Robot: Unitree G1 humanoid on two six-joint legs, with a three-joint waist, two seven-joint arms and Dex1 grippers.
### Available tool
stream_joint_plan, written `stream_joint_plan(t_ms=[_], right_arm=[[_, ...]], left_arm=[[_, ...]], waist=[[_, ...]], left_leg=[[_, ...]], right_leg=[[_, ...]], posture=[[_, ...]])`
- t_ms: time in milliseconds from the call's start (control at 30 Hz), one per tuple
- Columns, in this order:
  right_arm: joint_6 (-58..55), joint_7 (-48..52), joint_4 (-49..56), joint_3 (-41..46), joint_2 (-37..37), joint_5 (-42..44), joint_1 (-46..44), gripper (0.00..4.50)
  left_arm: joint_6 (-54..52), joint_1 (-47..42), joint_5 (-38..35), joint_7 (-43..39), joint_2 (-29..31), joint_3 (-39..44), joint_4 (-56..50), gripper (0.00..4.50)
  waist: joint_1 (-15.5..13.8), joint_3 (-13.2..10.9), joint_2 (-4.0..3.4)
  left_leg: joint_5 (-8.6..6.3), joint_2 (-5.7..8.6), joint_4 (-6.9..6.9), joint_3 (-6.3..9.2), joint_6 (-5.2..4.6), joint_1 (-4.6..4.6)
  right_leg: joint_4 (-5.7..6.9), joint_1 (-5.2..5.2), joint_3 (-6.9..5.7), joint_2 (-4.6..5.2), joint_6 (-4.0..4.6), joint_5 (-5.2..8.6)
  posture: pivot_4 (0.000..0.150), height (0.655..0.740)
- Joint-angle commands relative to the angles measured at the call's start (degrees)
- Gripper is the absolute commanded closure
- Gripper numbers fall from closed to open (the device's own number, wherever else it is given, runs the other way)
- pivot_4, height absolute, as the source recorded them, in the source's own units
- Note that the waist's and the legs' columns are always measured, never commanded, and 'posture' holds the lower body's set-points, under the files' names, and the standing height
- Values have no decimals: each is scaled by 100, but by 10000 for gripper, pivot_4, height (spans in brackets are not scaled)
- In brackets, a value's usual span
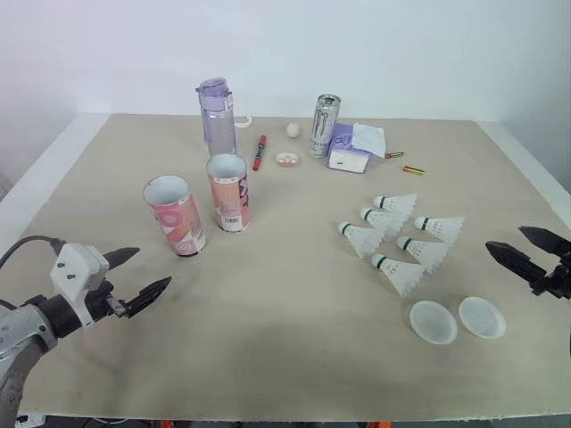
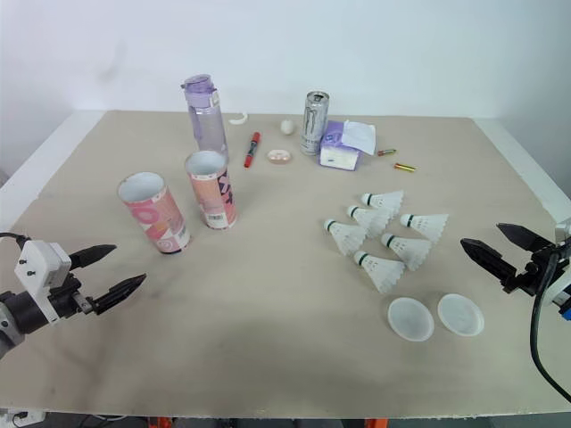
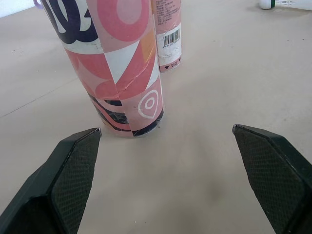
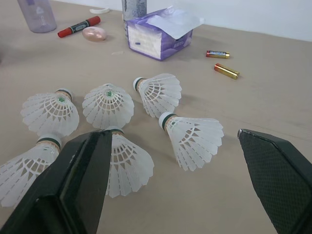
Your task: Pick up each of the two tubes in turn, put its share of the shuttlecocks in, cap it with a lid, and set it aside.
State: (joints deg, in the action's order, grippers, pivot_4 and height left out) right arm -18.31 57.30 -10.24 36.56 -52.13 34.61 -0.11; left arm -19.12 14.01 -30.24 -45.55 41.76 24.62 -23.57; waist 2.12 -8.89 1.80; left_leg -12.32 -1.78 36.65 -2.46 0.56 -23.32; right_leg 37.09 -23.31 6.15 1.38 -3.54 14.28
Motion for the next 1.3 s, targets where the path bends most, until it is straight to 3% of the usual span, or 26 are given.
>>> stream_joint_plan(t_ms=[33,267,867,1067,1300], right_arm=[[33,-6,151,140,-36,42,-65,590],[54,8,22,189,-66,31,-90,590],[302,122,-103,162,-89,-54,-105,590],[-22,186,544,-442,-75,207,-816,590],[-239,238,1570,-1972,543,266,-2115,590]], left_arm=[[146,-66,-38,-199,99,85,-34,0],[312,-154,-91,-559,51,87,37,0],[451,-319,81,-571,-10,-11,218,0],[508,2,189,-275,-284,30,-23,0],[477,391,262,685,-957,212,-486,0]], waist=[[0,0,0],[0,0,0],[2,0,0],[44,0,-3],[78,-7,4]], left_leg=[[0,0,0,0,0,0],[0,0,0,-1,0,0],[0,0,0,-1,0,0],[0,-1,1,-3,0,2],[1,-20,2,-9,0,7]], right_leg=[[0,0,0,0,0,0],[0,0,0,0,1,0],[0,0,0,0,-1,-1],[0,0,2,0,-3,-4],[1,-2,0,-10,5,-17]], posture=[[1500,7400],[1500,7400],[1500,7400],[1500,7400],[1500,7400]])
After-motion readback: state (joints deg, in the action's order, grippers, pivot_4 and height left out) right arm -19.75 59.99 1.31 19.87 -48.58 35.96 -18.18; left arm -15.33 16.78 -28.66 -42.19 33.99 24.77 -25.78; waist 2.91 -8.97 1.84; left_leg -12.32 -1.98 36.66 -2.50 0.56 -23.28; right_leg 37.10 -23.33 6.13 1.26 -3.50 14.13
